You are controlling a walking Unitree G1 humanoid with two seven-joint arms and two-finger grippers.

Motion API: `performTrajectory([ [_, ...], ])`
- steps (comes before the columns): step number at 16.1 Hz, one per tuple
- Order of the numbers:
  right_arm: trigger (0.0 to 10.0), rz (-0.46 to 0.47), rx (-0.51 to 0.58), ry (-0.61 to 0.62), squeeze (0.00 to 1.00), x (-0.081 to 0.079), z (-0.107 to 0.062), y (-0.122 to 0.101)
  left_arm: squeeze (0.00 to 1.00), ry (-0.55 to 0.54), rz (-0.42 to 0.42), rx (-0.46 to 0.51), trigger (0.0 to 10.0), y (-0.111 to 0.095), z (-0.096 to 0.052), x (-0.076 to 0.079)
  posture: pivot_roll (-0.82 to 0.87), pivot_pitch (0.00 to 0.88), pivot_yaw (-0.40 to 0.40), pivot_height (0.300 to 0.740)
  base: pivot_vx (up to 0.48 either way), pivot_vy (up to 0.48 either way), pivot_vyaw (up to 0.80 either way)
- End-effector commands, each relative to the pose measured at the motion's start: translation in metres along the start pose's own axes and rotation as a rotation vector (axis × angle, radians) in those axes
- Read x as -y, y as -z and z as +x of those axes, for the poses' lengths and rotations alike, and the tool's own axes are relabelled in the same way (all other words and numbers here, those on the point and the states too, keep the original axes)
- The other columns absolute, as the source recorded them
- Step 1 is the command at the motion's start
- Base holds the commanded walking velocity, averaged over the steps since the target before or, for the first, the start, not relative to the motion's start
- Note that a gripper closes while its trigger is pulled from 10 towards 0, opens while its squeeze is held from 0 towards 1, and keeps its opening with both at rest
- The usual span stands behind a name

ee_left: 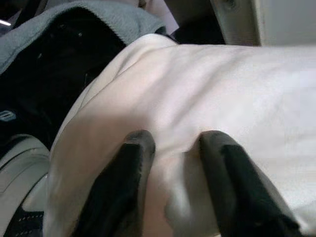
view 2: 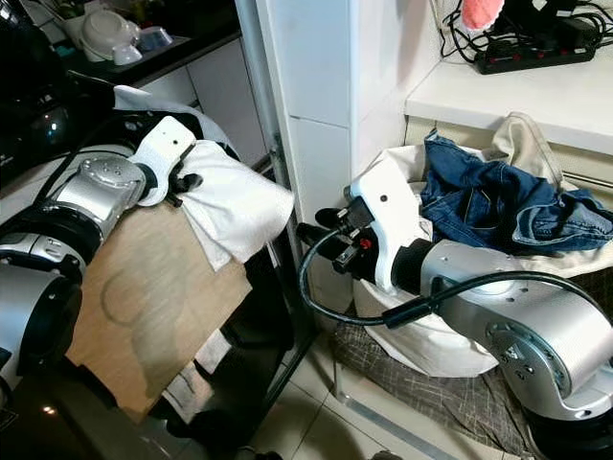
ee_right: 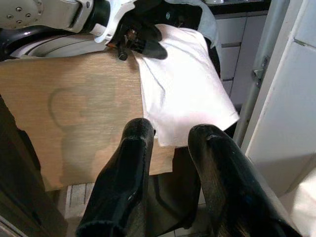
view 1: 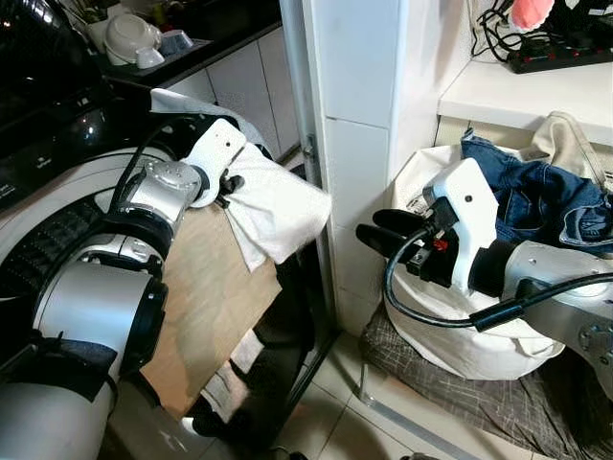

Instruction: Clothes washing

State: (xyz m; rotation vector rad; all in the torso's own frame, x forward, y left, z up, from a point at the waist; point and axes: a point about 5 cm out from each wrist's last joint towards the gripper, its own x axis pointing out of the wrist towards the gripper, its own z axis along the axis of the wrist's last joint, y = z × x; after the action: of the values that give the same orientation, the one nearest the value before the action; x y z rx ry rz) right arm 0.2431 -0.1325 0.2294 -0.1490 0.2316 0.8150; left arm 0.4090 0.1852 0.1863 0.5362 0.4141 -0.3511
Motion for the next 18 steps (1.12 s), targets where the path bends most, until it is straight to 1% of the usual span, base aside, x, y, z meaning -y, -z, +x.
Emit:
performTrajectory([
  [1, 10.0, -0.016, 0.013, -0.011, 0.00, -0.003, 0.000, -0.001, 0.00, -0.030, 0.001, -0.038, 0.0, 0.009, -0.003, -0.007, -0.18, 0.000, 0.172, 0.740, 0.000, 0.000, 0.00],
  [5, 10.0, -0.020, 0.018, -0.009, 0.00, -0.002, 0.000, -0.002, 0.00, -0.054, -0.020, -0.043, 0.0, 0.011, -0.004, -0.010, -0.18, 0.000, 0.170, 0.740, 0.000, 0.000, 0.00],
  [9, 10.0, -0.023, 0.023, -0.006, 0.00, -0.002, 0.000, -0.003, 0.00, -0.126, -0.025, -0.044, 0.0, 0.013, -0.007, -0.018, -0.18, 0.000, 0.172, 0.740, 0.000, 0.000, 0.00],
  [11, 10.0, -0.023, 0.027, -0.003, 0.00, -0.002, 0.000, -0.003, 0.00, -0.191, -0.019, -0.039, 0.0, 0.013, -0.010, -0.026, -0.18, 0.000, 0.175, 0.740, 0.000, 0.000, 0.00],
  [12, 10.0, -0.023, 0.028, -0.003, 0.00, -0.002, 0.000, -0.003, 0.00, -0.206, -0.015, -0.038, 0.0, 0.013, -0.011, -0.029, -0.18, 0.000, 0.174, 0.740, 0.000, 0.000, 0.00],
  [13, 10.0, -0.025, 0.032, -0.001, 0.00, -0.002, 0.000, -0.004, 0.00, -0.268, -0.004, -0.024, 0.0, 0.010, -0.016, -0.040, -0.18, 0.000, 0.174, 0.740, 0.000, 0.000, 0.00],
  [14, 10.0, -0.026, 0.034, 0.000, 0.00, -0.002, 0.000, -0.004, 0.00, -0.313, -0.011, -0.002, 0.0, 0.006, -0.021, -0.049, -0.18, 0.000, 0.173, 0.740, 0.000, 0.000, 0.00],
  [15, 10.0, -0.027, 0.039, 0.002, 0.00, -0.001, 0.000, -0.005, 0.00, -0.398, 0.028, 0.009, 0.0, 0.000, -0.031, -0.067, -0.18, 0.000, 0.171, 0.740, 0.000, 0.000, 0.00],
  [16, 10.0, -0.029, 0.046, 0.004, 0.00, 0.000, 0.000, -0.007, 0.00, -0.609, 0.140, 0.021, 0.0, -0.016, -0.055, -0.102, -0.18, 0.000, 0.169, 0.740, 0.000, 0.000, 0.00],
  [17, 10.0, -0.031, 0.051, 0.006, 0.00, 0.001, 0.000, -0.007, 0.00, -0.801, 0.257, 0.046, 0.0, -0.035, -0.079, -0.127, -0.18, 0.000, 0.170, 0.740, 0.000, 0.000, 0.00],
  [18, 10.0, -0.032, 0.053, 0.008, 0.00, 0.001, 0.001, -0.008, 0.00, -0.884, 0.298, 0.068, 0.0, -0.044, -0.089, -0.136, -0.18, 0.000, 0.171, 0.740, 0.000, 0.000, 0.00],
])
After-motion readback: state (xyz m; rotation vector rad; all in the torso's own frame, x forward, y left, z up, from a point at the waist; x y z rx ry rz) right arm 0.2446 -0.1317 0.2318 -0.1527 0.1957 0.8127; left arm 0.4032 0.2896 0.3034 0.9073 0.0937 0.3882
